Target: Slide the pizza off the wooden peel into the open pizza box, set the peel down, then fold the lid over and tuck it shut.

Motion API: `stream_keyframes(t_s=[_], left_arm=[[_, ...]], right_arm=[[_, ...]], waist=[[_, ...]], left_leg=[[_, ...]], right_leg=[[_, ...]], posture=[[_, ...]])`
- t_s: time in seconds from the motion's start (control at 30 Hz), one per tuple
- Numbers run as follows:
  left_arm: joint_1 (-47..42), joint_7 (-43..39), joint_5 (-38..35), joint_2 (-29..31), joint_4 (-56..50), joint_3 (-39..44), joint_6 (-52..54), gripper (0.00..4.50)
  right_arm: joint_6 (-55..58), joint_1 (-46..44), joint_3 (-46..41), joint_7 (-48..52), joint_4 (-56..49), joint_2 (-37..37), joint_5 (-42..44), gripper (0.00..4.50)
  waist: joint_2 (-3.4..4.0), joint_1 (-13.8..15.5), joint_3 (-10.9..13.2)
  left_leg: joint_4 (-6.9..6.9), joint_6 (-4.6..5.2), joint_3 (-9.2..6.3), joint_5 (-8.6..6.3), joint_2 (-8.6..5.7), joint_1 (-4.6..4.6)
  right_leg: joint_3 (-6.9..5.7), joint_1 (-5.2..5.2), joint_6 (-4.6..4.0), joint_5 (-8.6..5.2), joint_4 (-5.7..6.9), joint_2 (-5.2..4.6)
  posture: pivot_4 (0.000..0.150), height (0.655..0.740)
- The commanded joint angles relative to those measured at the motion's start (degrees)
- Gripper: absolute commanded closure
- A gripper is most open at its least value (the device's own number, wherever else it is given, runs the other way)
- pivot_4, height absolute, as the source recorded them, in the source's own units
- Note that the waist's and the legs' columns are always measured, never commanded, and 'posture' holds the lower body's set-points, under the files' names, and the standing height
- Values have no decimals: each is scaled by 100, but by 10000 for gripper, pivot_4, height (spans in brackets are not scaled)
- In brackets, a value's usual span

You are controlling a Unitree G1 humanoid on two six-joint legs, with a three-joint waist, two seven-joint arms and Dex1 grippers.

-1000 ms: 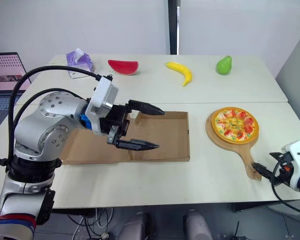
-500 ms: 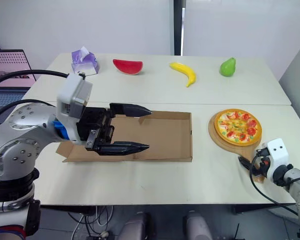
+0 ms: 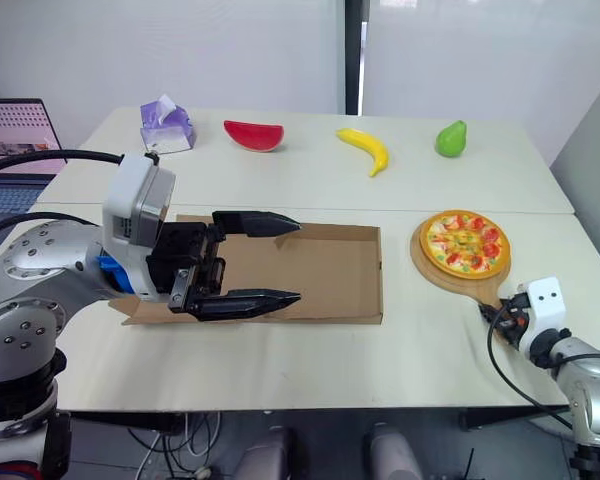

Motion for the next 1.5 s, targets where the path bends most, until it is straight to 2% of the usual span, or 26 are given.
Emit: stream_keyframes(t_s=[0.03, 0.2, 0.33, 0.4, 0.53, 0.77, 0.9, 1.13, 1.5], left_arm=[[-95, 127, -98, 89, 45, 211, -62, 0], [105, 295, -186, 50, 150, 467, -129, 0], [530, 627, -103, 186, 139, 805, -51, 0], [673, 788, -305, 334, 162, 1023, 159, 0], [1142, 1090, -646, 562, 72, 1592, 365, 0], [2121, 1225, -1081, 840, -39, 2493, 562, 0], [2216, 1484, -1755, 1032, -40, 2811, 733, 0], [2758, 1794, -2211, 1197, -229, 3417, 759, 0], [2833, 1702, -2148, 1477, -121, 3334, 589, 0]], right_arm=[[-397, -272, -53, -290, 193, 196, -71, 28588], [-783, -935, -38, -296, 434, 129, -173, 28588], [-963, -1851, 303, 22, 754, -60, -289, 28588], [-1002, -2291, 527, 225, 880, -155, -354, 28588], [-1155, -3200, 1012, 812, 1445, -340, -431, 28588], [-1772, -4400, 1769, 1973, 2289, -78, -485, 28588], [-2133, -4554, 1995, 2201, 2439, 91, -600, 28588], [-2614, -4365, 2171, 2285, 2042, 267, -749, 28588], [-3676, -4105, 2204, 2101, 2216, 257, -1227, 28588]], waist=[[-12, -12, -6], [-4, -41, 0], [90, -90, 57], [112, -96, 71], [126, -111, 82], [120, -85, 85], [113, -2, 89], [114, 23, 90], [114, 12, 91]], left_leg=[[0, 0, 0, 0, 2, 0], [0, 0, 6, 0, 2, 0], [-3, 0, 16, 0, -1, -10], [-7, 0, 11, 0, -2, -20], [-18, 0, 12, 0, -2, -25], [-15, 0, 8, 0, -7, -26], [-12, 0, 3, 0, -6, -27], [-11, 0, 4, 0, -5, -30], [-13, 0, 5, 0, -6, -25]], right_leg=[[0, 0, 0, 0, 0, 1], [7, -3, 1, 1, -3, 1], [18, -22, 0, 1, 3, -1], [14, -35, 0, 1, 9, 0], [14, -43, -2, 0, 3, -3], [4, -37, -2, 0, -1, -13], [-1, -35, -2, 0, -1, -15], [-1, -37, -1, 0, 0, -24], [0, -36, -2, 0, 1, -17]], posture=[[1500, 7400], [1500, 7400], [1500, 7400], [1500, 7400], [1500, 7400], [1500, 7400], [1500, 7400], [1500, 7400], [1500, 7400]])
